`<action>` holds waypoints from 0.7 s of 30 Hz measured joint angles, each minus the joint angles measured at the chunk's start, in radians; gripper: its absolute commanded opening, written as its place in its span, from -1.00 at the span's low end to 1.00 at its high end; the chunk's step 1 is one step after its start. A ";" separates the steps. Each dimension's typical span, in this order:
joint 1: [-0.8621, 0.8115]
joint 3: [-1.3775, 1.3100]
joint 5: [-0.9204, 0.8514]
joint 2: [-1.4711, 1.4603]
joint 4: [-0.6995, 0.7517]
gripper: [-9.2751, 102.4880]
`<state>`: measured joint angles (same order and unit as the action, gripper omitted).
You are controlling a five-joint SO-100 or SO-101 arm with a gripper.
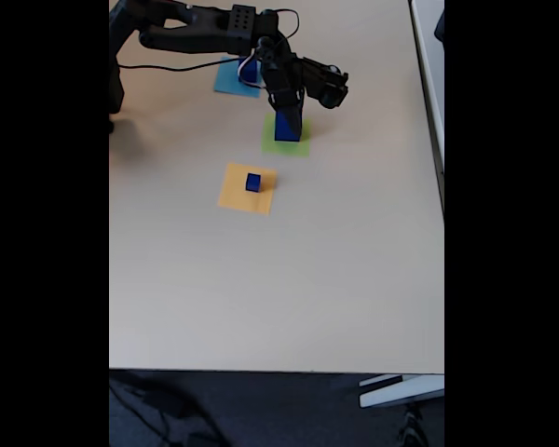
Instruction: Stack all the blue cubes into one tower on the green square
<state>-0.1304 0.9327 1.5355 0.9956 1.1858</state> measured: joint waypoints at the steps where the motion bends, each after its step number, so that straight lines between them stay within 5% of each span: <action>1: 0.000 0.000 0.000 0.000 0.000 -0.45; 21: 0.000 -0.012 0.000 -0.028 0.017 -0.68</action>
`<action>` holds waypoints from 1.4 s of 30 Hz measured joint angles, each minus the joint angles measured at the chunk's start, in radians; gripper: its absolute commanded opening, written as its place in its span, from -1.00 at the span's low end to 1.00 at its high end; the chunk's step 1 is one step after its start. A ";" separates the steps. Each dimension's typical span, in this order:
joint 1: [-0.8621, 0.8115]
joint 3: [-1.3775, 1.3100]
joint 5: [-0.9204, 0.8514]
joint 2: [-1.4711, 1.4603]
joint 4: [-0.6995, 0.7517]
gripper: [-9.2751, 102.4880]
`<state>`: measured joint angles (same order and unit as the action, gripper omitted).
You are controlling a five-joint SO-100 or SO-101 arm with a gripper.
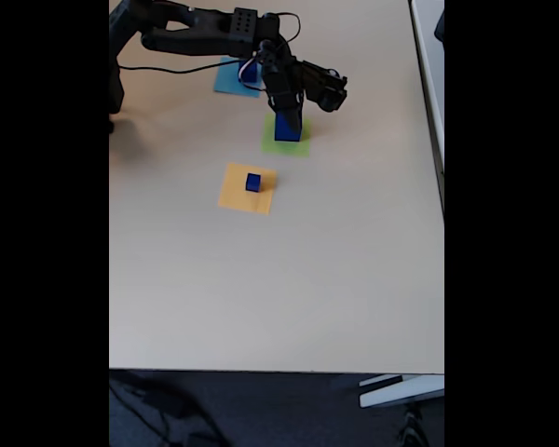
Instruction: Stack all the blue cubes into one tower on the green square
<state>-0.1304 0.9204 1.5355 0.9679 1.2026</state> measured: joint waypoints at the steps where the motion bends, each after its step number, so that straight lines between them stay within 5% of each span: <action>1: 0.000 0.000 0.000 0.000 0.000 -0.68; 31: -0.025 -0.021 -0.054 -0.015 0.000 -0.83; 42: -0.051 -0.023 -0.086 0.052 0.124 -0.83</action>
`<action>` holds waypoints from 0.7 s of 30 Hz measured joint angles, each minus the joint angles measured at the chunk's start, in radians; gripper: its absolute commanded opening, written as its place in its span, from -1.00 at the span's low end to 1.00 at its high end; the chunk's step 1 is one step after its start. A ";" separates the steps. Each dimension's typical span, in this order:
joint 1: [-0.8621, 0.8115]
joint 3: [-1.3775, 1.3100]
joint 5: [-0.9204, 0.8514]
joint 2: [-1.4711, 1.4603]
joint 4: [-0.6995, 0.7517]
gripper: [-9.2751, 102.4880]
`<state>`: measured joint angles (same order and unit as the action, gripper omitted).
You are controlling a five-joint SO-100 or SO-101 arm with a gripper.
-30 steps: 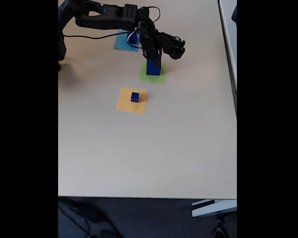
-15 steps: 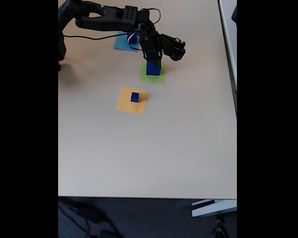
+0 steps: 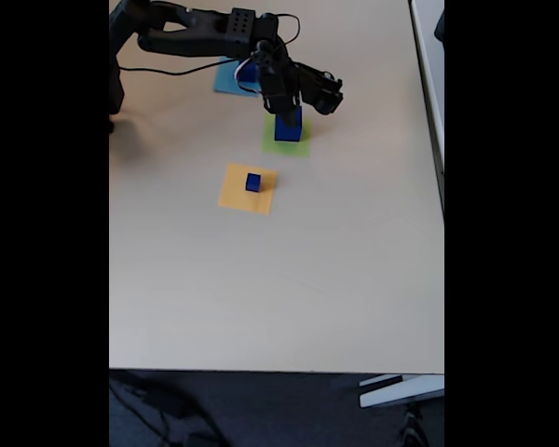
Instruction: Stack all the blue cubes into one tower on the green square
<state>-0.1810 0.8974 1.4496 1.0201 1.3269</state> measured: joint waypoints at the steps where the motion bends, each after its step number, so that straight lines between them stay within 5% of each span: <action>1: -0.005 0.000 -0.006 0.011 0.014 -0.83; 21: -0.115 0.264 -0.166 0.202 -0.029 -0.83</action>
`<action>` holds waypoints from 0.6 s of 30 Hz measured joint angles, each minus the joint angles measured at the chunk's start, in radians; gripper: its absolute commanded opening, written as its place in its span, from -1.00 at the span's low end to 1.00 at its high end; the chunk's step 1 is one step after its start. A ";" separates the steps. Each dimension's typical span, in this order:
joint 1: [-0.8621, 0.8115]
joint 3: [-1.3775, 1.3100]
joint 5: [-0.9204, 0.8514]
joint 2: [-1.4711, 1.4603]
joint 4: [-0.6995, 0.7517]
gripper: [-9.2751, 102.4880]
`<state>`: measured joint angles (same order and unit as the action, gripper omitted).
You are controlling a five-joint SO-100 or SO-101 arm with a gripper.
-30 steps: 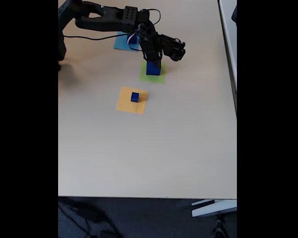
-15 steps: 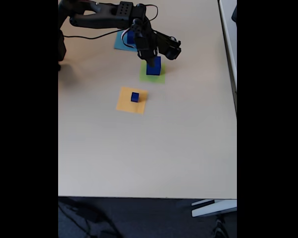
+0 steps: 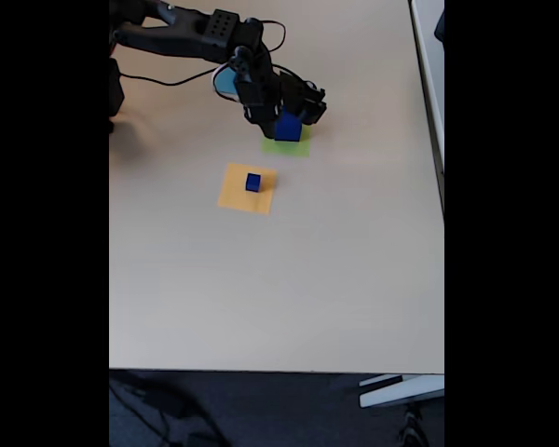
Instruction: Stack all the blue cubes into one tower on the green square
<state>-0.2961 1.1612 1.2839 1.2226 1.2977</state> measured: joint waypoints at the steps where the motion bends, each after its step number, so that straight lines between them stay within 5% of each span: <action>1: -0.006 0.018 -0.008 0.012 -0.012 -0.83; 18: -0.107 0.215 -0.118 0.081 -0.141 -0.83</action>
<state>-0.4034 1.3760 1.1658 1.3039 1.1566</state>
